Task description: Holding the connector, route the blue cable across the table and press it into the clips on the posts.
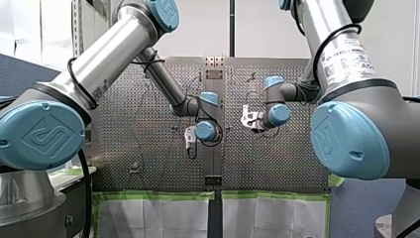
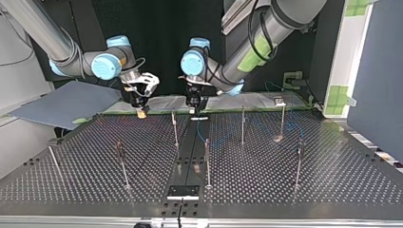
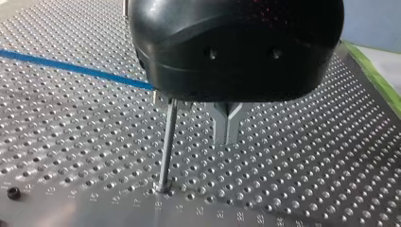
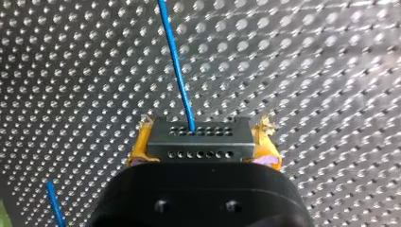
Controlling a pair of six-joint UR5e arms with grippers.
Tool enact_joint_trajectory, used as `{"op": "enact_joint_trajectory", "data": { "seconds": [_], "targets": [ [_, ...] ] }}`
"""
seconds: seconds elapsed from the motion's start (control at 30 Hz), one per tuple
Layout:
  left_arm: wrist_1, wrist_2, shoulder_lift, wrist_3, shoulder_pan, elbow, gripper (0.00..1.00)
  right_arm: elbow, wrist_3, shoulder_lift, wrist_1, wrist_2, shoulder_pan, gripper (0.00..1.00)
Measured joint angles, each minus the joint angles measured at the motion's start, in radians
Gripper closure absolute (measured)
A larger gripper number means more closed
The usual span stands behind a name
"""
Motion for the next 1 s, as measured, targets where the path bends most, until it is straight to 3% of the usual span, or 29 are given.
{"op": "enact_joint_trajectory", "data": {
  "seconds": [0.47,0.7,1.0],
  "targets": [
    [-0.032,0.031,-0.019,0.011,0.034,0.073,1.0,-0.023,0.0,0.019,-0.017,-0.017,-0.033,1.0],
    [-0.078,0.022,-0.065,0.023,0.049,0.128,1.0,-0.057,-0.001,0.045,-0.017,-0.028,-0.053,1.0],
    [-0.146,0.002,-0.073,0.044,0.07,0.2,1.0,-0.115,-0.008,0.081,-0.018,-0.047,-0.084,1.0]
  ]
}}
